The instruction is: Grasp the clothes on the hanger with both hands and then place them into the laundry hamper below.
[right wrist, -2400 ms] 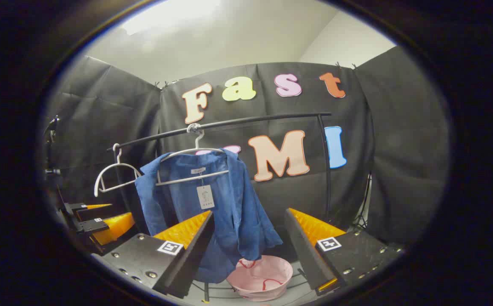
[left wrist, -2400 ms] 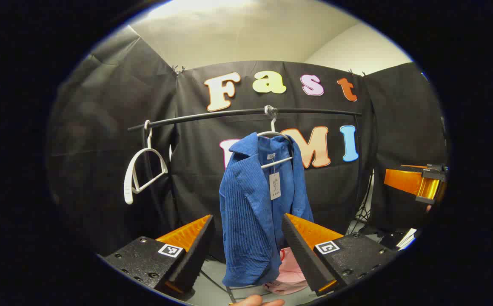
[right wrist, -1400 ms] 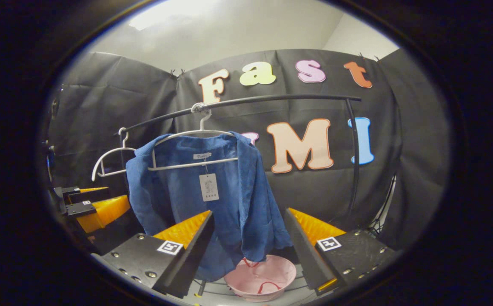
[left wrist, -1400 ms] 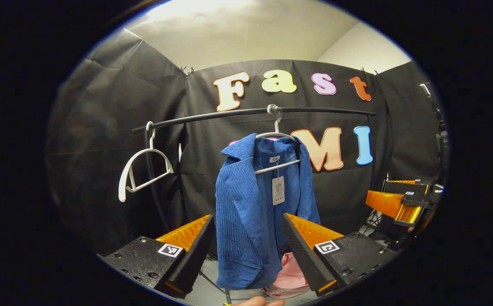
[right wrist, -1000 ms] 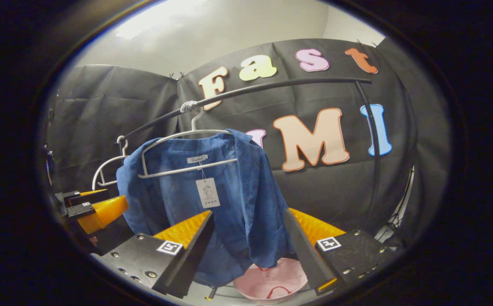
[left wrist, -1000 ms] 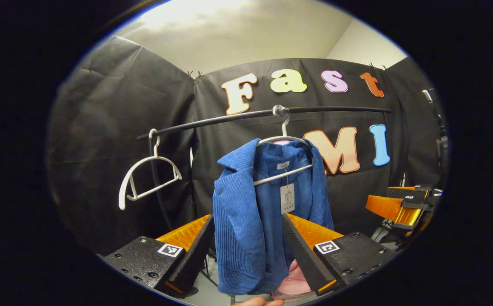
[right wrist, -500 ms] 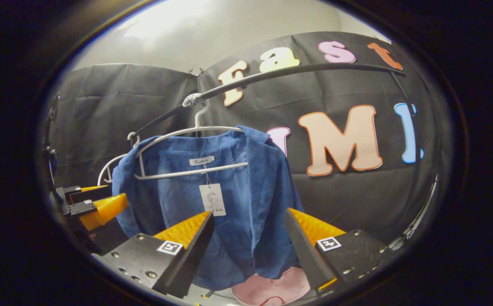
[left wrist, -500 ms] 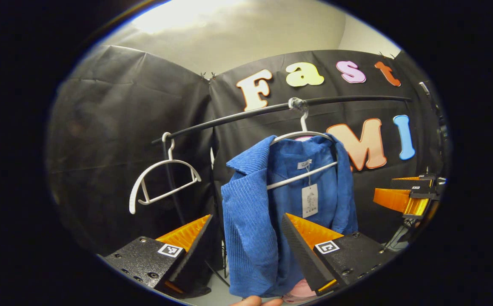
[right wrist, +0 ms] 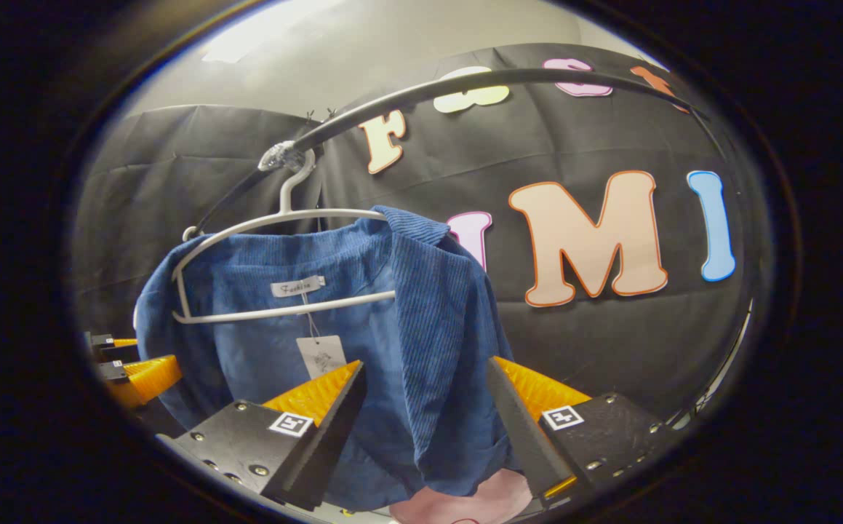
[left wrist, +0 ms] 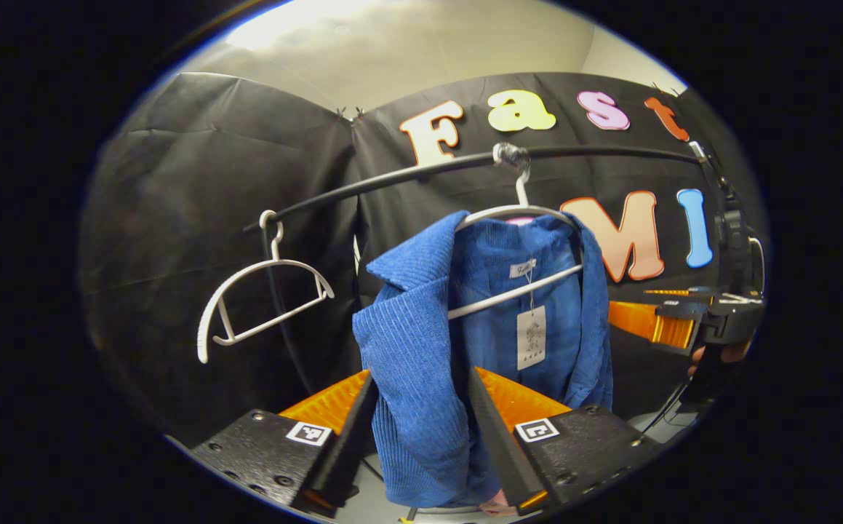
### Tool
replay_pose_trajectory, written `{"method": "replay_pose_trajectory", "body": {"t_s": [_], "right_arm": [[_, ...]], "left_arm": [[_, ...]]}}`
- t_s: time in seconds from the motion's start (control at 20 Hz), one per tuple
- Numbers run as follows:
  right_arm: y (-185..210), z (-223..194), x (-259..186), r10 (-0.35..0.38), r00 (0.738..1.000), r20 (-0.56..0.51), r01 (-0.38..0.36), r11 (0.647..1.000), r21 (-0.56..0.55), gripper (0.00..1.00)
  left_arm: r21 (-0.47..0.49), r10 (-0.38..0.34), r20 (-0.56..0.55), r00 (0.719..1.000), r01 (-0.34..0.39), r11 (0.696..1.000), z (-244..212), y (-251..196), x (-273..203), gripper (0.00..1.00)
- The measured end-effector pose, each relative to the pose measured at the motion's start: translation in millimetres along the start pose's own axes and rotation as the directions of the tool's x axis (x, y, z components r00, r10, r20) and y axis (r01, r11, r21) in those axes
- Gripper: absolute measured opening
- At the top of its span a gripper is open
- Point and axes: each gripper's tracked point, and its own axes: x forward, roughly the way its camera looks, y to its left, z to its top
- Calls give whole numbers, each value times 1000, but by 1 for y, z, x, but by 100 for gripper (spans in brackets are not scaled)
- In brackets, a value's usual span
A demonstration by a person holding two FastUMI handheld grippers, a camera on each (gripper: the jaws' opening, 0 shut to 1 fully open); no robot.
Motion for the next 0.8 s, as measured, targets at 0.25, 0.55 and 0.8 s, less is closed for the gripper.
{"method": "replay_pose_trajectory", "body": {"t_s": [0.25, 0.55, 0.8], "right_arm": [[-2, 7, 38, -32, 999, -7, 32, 999, 7, 97], [-18, 8, 79, -80, 996, -50, 85, 989, 119, 70], [-19, 2, 92, -60, 992, -112, 82, 976, 203, 12]], "left_arm": [[-27, -35, -18, 999, 34, 999, 0, 6, 11, 46], [-22, -83, -47, 995, 82, 996, -4, 7, 17, 18], [-142, -173, -36, 984, 166, 976, -4, 12, 12, 4]]}}
